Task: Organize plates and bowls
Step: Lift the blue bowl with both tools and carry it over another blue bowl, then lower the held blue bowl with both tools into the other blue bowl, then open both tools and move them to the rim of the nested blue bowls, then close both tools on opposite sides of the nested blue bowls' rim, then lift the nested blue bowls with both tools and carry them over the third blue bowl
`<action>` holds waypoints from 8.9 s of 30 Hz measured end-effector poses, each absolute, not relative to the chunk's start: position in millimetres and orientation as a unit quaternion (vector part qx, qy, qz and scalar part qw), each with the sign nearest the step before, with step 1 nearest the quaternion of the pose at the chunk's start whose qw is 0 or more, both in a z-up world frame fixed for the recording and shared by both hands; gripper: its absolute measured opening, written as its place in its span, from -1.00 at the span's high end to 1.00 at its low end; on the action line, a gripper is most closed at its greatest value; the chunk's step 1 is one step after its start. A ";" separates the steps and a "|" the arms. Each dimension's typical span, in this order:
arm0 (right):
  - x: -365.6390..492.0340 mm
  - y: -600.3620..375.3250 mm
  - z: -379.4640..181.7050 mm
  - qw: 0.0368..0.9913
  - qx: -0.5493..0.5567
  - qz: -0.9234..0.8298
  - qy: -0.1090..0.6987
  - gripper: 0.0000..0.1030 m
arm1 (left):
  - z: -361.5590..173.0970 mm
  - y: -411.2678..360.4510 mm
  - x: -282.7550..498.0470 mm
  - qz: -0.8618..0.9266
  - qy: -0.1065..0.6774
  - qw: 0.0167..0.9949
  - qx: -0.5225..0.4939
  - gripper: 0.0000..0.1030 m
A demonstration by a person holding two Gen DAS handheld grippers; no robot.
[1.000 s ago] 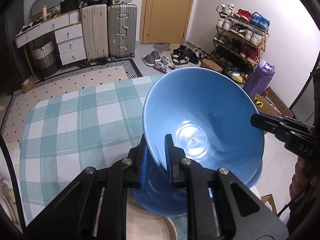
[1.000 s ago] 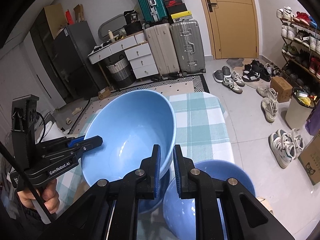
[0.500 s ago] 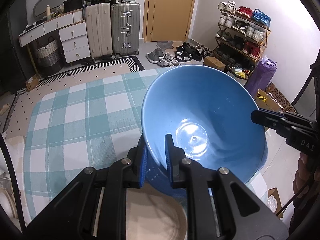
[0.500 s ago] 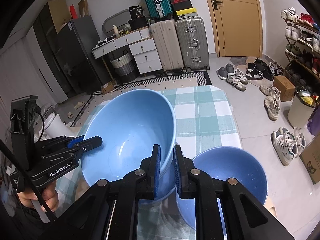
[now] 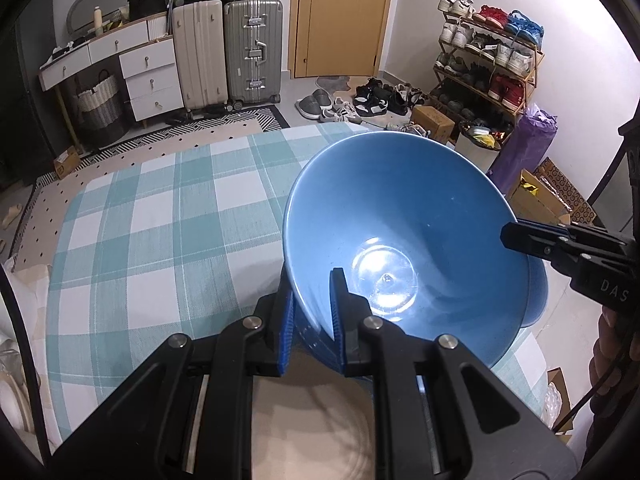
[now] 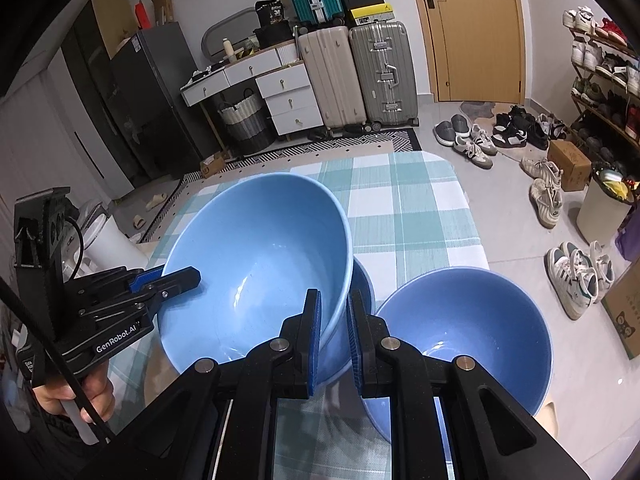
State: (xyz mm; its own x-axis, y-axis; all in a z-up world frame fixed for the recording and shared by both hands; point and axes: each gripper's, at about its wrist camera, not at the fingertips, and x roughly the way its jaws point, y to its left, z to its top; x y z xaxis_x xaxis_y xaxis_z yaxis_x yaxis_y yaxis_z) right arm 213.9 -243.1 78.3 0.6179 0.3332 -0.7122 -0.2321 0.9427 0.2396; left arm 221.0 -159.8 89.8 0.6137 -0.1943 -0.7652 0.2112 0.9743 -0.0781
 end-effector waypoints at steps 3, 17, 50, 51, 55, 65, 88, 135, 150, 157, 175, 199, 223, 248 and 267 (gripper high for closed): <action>214.6 -242.5 71.4 0.895 0.063 0.157 0.412 0.74 | 81.4 -159.1 223.4 -0.112 0.429 0.896 0.011 0.75; 225.5 -240.6 42.5 0.887 0.052 0.147 0.435 0.74 | 41.1 -161.7 240.8 -0.102 0.446 0.889 0.017 0.75; 236.8 -226.9 13.3 0.888 -0.012 0.122 0.443 0.71 | 1.8 -175.5 259.9 -0.078 0.448 0.885 0.098 0.66; 236.9 -226.9 13.2 0.888 -0.013 0.122 0.443 0.71 | 1.2 -176.6 260.4 -0.078 0.448 0.885 0.102 0.64; 236.3 -224.9 12.1 0.890 -0.018 0.120 0.441 0.71 | 0.6 -179.3 258.2 -0.078 0.449 0.883 0.111 0.57; 236.2 -222.9 12.7 0.891 -0.021 0.131 0.435 0.71 | -3.2 -185.9 255.5 -0.078 0.450 0.881 0.126 0.39; 230.5 -220.7 23.8 0.889 -0.015 0.159 0.430 -0.12 | -14.5 -160.7 261.3 -0.085 0.479 0.871 0.063 -0.01; 115.7 -371.4 98.5 0.936 0.077 0.082 0.333 -0.98 | 45.5 -289.9 154.5 -0.228 0.440 0.868 -0.007 -0.77; 119.8 -409.0 53.0 0.921 0.114 0.054 0.368 -0.98 | 15.0 -312.6 169.1 -0.285 0.479 0.830 -0.041 0.19; 138.0 -414.1 35.0 0.917 0.122 0.058 0.376 -0.71 | 4.9 -317.8 181.4 -0.262 0.480 0.837 -0.030 0.20; 190.3 -420.2 -2.8 0.904 0.136 0.049 0.402 0.30 | -13.3 -321.4 219.2 -0.236 0.483 0.843 -0.023 0.21; 177.7 -427.4 -0.6 0.909 0.138 0.041 0.392 0.69 | -7.8 -328.3 209.2 -0.240 0.472 0.849 0.004 0.45; 129.8 -405.0 56.3 0.930 0.119 0.046 0.346 0.69 | 46.7 -305.0 169.1 -0.247 0.422 0.872 0.006 0.44; 131.8 -341.2 97.8 0.936 0.098 0.068 0.330 0.69 | 107.0 -238.5 140.0 -0.223 0.384 0.895 -0.035 0.44; 151.6 -319.6 101.6 0.935 0.089 0.098 0.329 0.69 | 129.3 -210.6 136.4 -0.194 0.363 0.910 -0.043 0.44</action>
State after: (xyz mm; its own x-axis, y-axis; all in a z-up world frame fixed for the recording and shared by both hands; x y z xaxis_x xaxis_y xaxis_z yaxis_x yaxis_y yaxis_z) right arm 151.6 -319.6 101.6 0.7644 0.2418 -0.5978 -0.1252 0.9650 0.2302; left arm 136.4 -210.6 129.3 0.6616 -0.3847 -0.6437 0.3216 0.9210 -0.2199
